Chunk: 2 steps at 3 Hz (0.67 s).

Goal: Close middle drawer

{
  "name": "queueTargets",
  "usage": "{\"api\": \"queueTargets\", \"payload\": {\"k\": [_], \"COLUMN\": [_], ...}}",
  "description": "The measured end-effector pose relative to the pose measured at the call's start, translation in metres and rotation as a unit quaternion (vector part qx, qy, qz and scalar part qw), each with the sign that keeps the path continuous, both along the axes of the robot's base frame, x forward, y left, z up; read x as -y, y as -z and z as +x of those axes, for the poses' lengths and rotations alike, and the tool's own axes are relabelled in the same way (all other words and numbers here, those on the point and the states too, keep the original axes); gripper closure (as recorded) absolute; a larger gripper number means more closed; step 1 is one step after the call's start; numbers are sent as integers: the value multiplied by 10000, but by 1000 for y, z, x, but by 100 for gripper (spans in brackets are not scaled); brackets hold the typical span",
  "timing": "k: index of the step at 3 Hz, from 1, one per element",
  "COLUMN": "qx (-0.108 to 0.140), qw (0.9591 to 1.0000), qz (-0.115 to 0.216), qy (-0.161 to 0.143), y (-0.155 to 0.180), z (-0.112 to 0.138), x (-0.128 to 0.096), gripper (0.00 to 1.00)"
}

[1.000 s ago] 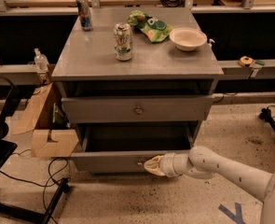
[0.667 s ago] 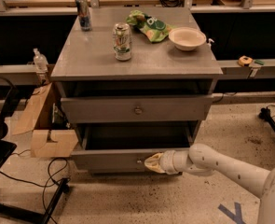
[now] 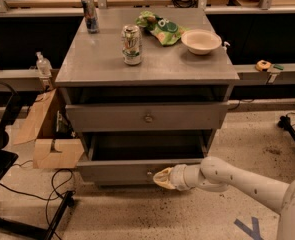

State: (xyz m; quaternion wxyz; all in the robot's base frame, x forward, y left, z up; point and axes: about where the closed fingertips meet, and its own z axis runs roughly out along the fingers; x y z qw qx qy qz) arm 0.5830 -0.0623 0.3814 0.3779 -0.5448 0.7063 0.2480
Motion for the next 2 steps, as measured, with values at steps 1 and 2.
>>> {"api": "queueTargets", "payload": {"k": [1,2], "qx": [27,102], "qw": [9995,9976], "qz": [-254,-621], "qy": [163,282], "y": [-10,-5], "z": [-21,-43], "x": [8,21], "gripper": [100,100]}}
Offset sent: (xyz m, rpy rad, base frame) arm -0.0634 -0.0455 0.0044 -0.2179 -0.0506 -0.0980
